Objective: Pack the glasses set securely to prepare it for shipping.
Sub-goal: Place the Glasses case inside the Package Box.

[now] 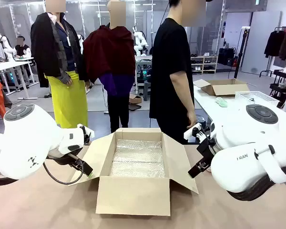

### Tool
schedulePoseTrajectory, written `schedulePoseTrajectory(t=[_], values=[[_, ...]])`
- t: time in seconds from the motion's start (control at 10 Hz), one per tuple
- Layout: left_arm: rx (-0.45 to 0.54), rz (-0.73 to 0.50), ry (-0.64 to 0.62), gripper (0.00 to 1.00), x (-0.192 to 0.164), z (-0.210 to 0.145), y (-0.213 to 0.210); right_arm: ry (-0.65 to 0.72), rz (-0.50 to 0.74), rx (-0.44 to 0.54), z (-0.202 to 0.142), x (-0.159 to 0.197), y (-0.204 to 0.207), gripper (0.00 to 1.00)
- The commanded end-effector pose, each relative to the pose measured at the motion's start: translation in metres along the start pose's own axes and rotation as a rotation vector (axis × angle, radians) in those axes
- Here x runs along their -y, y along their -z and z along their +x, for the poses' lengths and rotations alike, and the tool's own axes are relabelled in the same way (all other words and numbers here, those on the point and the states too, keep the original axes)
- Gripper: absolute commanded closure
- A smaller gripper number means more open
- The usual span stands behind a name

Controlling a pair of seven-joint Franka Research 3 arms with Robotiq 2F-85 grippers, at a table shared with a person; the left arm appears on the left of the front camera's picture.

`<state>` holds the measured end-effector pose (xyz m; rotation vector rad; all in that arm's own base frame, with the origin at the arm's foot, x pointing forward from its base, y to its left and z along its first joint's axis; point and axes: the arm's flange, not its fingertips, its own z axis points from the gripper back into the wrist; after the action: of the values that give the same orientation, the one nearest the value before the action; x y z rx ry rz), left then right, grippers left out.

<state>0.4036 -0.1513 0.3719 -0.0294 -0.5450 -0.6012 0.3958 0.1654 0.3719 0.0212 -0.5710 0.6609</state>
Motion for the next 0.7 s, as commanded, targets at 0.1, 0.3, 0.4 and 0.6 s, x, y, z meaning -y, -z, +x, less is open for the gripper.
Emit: schedulePoseTrajectory(t=[0.1, 0.3, 0.4, 0.6], values=[[0.000, 0.000, 0.000, 0.00, 0.0002, 0.0000, 0.0000, 0.000, 0.000, 0.000, 0.0000, 0.0000, 0.0000, 0.00], [0.000, 0.000, 0.000, 0.00, 0.0002, 0.0000, 0.0000, 0.000, 0.000, 0.000, 0.0000, 0.0000, 0.0000, 0.00], [0.000, 0.000, 0.000, 0.00, 0.0002, 0.0000, 0.0000, 0.000, 0.000, 0.000, 0.0000, 0.0000, 0.0000, 0.00], [0.000, 0.000, 0.000, 0.00, 0.0002, 0.0000, 0.0000, 0.000, 0.000, 0.000, 0.0000, 0.0000, 0.0000, 0.00]])
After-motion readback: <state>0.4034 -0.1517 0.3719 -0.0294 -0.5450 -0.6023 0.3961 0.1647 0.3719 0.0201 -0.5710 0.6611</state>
